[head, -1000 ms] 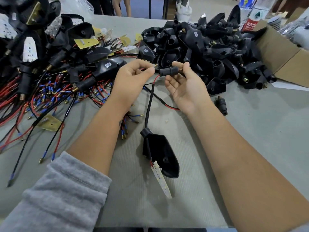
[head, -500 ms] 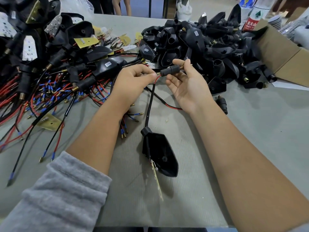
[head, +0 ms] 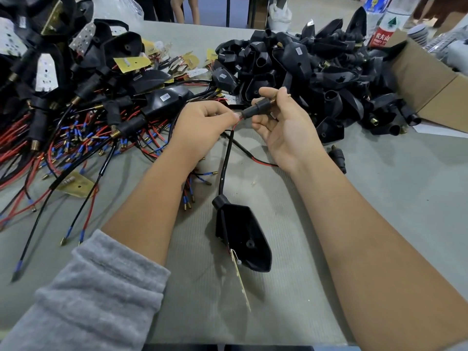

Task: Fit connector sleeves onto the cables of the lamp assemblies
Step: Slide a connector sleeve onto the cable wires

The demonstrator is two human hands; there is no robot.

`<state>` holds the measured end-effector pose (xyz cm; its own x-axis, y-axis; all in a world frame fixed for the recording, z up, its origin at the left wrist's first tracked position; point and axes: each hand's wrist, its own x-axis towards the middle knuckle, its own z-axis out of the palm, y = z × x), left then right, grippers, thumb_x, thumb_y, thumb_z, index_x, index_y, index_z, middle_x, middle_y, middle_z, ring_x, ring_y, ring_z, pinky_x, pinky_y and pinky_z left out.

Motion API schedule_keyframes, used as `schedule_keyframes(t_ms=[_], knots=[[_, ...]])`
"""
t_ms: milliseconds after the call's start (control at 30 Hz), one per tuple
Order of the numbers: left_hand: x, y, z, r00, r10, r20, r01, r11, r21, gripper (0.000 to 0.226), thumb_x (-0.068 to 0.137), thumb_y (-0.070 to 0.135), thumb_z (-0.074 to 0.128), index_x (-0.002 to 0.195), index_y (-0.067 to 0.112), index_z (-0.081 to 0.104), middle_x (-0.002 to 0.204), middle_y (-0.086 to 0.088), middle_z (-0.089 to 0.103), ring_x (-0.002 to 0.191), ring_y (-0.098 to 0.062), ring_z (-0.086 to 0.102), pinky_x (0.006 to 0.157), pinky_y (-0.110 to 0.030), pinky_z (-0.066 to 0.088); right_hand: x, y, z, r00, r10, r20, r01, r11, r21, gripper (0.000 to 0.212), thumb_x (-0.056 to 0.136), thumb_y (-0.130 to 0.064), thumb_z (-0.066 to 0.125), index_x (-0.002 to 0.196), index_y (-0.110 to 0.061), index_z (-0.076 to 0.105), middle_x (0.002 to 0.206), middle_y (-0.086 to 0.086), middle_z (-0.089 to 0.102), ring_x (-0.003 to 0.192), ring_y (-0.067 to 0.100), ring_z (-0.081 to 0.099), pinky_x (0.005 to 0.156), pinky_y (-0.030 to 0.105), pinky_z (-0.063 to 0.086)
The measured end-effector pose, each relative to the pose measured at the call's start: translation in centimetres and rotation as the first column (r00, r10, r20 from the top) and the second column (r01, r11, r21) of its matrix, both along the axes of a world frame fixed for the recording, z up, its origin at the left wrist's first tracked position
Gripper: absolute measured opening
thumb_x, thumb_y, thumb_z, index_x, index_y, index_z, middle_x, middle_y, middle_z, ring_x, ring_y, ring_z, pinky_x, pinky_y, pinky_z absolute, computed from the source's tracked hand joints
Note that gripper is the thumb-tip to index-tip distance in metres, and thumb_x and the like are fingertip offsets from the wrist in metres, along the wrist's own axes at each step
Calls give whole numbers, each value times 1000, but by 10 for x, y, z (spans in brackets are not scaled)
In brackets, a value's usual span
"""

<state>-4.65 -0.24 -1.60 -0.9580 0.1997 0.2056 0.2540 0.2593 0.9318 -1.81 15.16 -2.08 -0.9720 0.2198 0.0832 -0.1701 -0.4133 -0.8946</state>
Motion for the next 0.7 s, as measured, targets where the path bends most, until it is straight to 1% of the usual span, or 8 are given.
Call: schedule_keyframes(t_ms=[67,167,300,367,467,567,633,700], knots=[[0,-1,-1,1000,2,-13,-2,1000,3,17,87,20,68,70,20,69,42,14,40,32,-2,32,35,-12,27,0,-1,0,1000,7,-1,-7,1000,29,37,107,-28,34,101,-10,66,85,3,66,64,12,62,69,26,55],[0,-2,-2,999,-13,-53,14,1000,26,18,88,18,68,71,21,69,44,15,43,34,-1,34,38,-10,27,0,-2,0,1000,20,20,-20,1000,17,37,107,-28,34,101,-9,65,86,4,66,66,12,66,69,25,56],[0,-1,-2,992,-27,-123,29,1000,9,17,89,18,69,74,26,71,56,16,58,51,4,47,55,-8,37,1,-1,1,998,30,46,-29,999,-24,36,107,-26,35,99,-7,64,80,6,69,65,13,68,66,25,57],[1,-1,-2,992,-19,-122,22,999,23,13,88,18,70,76,24,72,54,18,60,47,7,49,51,-5,36,1,-1,2,997,32,64,-30,999,-44,36,107,-26,35,99,-5,64,77,6,71,64,13,68,65,25,58],[0,2,-2,994,21,-109,-14,998,64,6,87,20,72,81,21,72,65,13,65,55,7,54,59,-8,42,2,-2,3,997,4,82,2,997,-79,37,107,-26,34,97,-6,64,78,7,70,63,14,68,64,25,57],[-2,2,-3,995,46,-92,-39,997,72,10,88,20,70,79,24,69,69,10,66,58,7,56,61,-8,43,1,-4,2,995,-58,85,67,992,-109,38,107,-25,34,94,-6,64,81,10,67,63,14,68,63,25,57],[-3,1,-4,994,37,-105,-31,998,57,14,88,18,69,77,27,69,70,11,67,61,7,57,63,-8,44,1,-4,2,995,-59,80,65,995,-81,36,107,-24,35,96,-5,63,81,10,68,64,15,68,64,25,57],[-2,1,-4,991,26,-130,-21,999,37,19,88,17,69,75,31,69,66,16,66,60,8,56,63,-7,43,2,-5,1,997,-34,73,36,999,-21,34,107,-24,36,100,-4,63,82,10,70,66,15,69,66,26,57]])
